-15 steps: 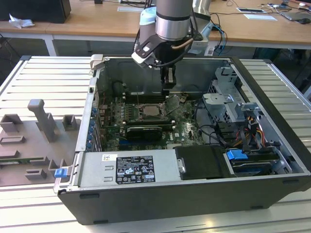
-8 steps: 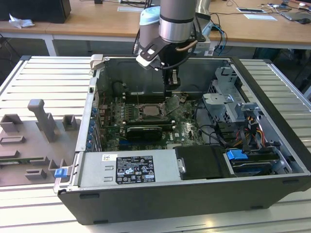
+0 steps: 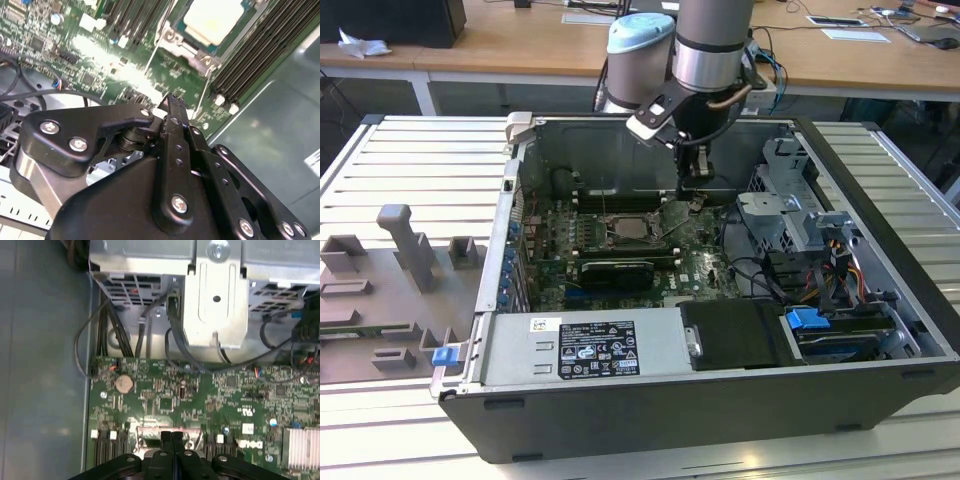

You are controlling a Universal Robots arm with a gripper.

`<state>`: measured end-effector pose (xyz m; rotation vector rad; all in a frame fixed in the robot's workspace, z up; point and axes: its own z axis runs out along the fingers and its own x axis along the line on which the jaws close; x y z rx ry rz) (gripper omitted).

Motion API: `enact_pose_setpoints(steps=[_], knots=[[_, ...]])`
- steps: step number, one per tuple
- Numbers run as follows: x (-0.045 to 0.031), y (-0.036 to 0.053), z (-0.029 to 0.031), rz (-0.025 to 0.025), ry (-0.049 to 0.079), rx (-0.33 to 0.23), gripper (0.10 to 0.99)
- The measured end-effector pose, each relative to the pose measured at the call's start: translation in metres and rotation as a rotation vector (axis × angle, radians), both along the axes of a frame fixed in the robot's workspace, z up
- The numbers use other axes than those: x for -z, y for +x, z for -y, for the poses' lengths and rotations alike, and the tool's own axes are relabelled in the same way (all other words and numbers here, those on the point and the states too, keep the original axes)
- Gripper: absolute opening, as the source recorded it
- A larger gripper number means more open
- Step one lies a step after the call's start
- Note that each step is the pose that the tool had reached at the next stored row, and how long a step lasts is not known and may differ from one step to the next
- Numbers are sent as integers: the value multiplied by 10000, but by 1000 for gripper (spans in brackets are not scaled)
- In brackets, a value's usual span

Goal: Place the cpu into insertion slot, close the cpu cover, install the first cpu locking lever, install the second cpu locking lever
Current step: 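Close the cpu cover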

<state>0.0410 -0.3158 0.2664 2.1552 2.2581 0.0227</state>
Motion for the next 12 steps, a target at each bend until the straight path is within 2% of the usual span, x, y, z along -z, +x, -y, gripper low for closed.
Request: enact_pose_setpoints(steps=[6, 12], knots=[[39, 135, -6, -1, 0, -1, 106], [84, 217, -9, -6, 0, -1, 106]])
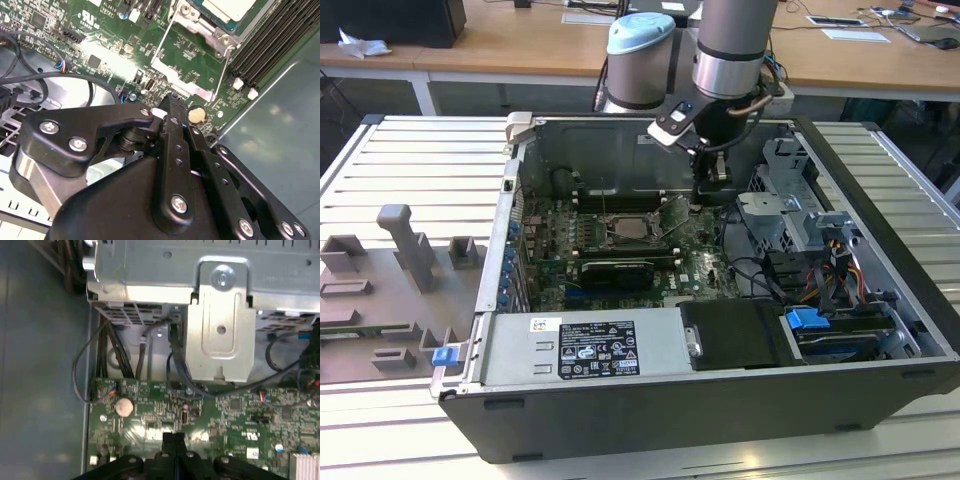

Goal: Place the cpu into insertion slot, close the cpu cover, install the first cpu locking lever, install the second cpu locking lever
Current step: 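Close the cpu cover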

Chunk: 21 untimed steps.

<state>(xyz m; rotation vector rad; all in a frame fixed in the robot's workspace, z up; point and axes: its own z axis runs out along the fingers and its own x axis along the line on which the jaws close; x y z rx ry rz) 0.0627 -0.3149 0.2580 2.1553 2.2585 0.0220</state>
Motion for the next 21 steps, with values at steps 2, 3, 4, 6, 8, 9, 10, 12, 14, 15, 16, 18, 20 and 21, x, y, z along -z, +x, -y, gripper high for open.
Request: enact_pose_setpoints(steps=[2, 3, 4, 6, 8, 9, 10, 12, 14, 15, 16, 18, 20, 21], knots=[[29, 12, -1, 0, 1, 0, 106], [77, 12, -2, 0, 2, 1, 106], [109, 12, -1, -1, 1, 1, 106], [108, 9, -1, -28, -1, 0, 106], [93, -7, -1, -79, 0, 0, 106], [84, -14, -1, -97, 1, 0, 106], [74, -23, -1, -117, 0, 0, 106], [64, -44, -2, -142, 2, 0, 106], [63, -73, -2, -148, 3, 0, 106], [62, -92, -1, -148, 1, 1, 106], [62, -129, -2, -148, 2, -2, 106], [62, -205, -1, -149, 1, 1, 106], [63, -277, -1, -149, 1, 1, 106], [64, -311, -1, -149, 1, 1, 106]])
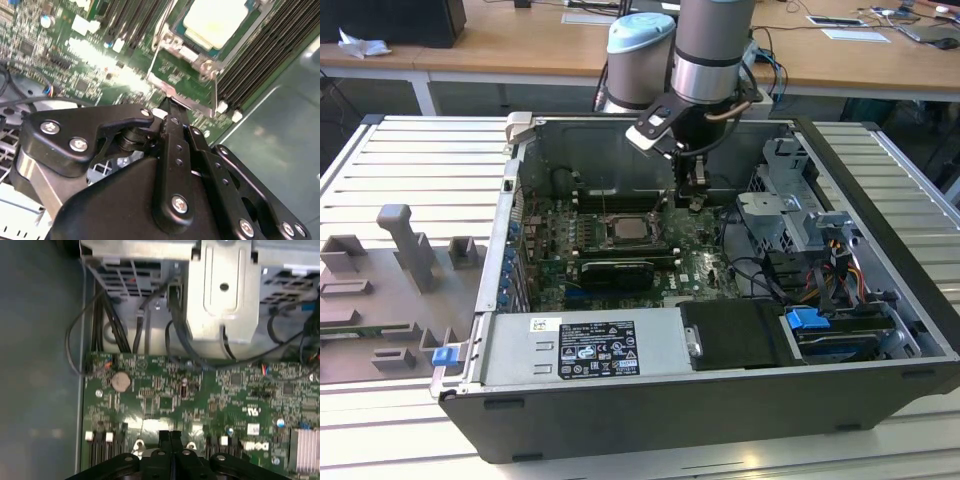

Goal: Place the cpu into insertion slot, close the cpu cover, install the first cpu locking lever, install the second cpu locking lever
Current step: 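Close the cpu cover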

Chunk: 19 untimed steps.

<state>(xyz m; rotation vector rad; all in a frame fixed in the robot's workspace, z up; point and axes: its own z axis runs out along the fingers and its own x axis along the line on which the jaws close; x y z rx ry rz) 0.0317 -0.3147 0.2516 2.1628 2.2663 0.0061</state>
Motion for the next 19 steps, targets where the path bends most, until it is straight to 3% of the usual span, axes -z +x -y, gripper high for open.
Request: enact_pose_setpoints(steps=[12, 19], knots=[[42, -440, 0, 0, 0, 0, 106], [164, -534, 0, -1, 0, -5, 106]])
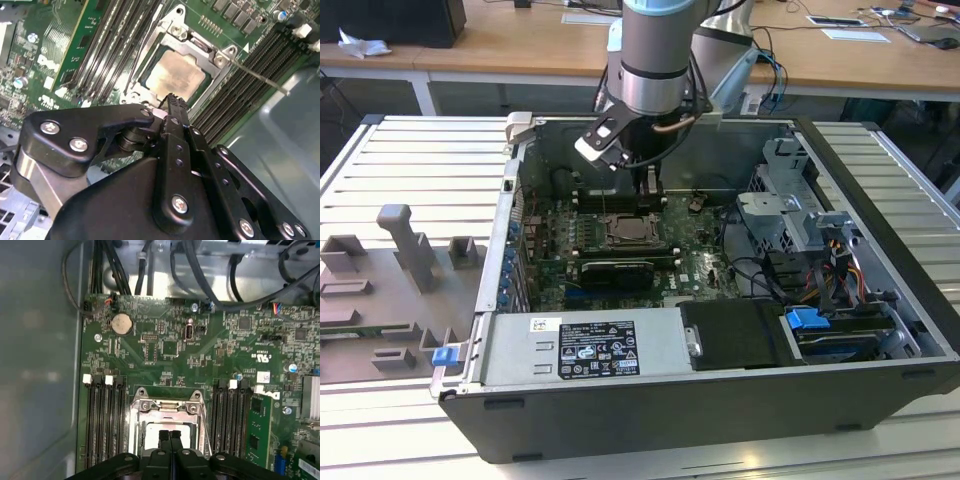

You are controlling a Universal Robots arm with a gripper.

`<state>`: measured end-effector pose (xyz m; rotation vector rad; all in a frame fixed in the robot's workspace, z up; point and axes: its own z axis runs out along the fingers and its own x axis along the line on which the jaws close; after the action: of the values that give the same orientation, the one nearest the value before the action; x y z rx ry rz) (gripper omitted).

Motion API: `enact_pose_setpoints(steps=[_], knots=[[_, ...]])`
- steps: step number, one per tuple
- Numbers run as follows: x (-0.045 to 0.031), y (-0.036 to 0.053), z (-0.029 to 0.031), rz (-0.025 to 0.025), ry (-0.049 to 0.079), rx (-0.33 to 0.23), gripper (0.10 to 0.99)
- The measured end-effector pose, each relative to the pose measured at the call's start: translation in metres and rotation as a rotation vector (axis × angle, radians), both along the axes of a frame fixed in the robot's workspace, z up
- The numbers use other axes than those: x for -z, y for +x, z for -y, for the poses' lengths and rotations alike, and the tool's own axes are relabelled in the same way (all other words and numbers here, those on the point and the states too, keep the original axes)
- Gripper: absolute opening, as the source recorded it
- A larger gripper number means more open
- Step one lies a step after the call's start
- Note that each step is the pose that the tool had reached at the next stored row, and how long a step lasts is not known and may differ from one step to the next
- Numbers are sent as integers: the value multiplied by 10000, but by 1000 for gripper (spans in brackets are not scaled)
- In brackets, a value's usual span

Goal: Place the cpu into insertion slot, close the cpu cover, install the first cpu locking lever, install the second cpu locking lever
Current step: 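Close the cpu cover, then install the first cpu locking lever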

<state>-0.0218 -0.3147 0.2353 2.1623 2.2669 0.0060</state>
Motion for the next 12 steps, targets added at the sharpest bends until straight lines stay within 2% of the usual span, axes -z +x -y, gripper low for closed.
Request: enact_pose_setpoints(steps=[3, 12], knots=[[42, -37, 0, 0, 0, -14, 106], [54, -159, 0, 0, 4, -15, 106]])
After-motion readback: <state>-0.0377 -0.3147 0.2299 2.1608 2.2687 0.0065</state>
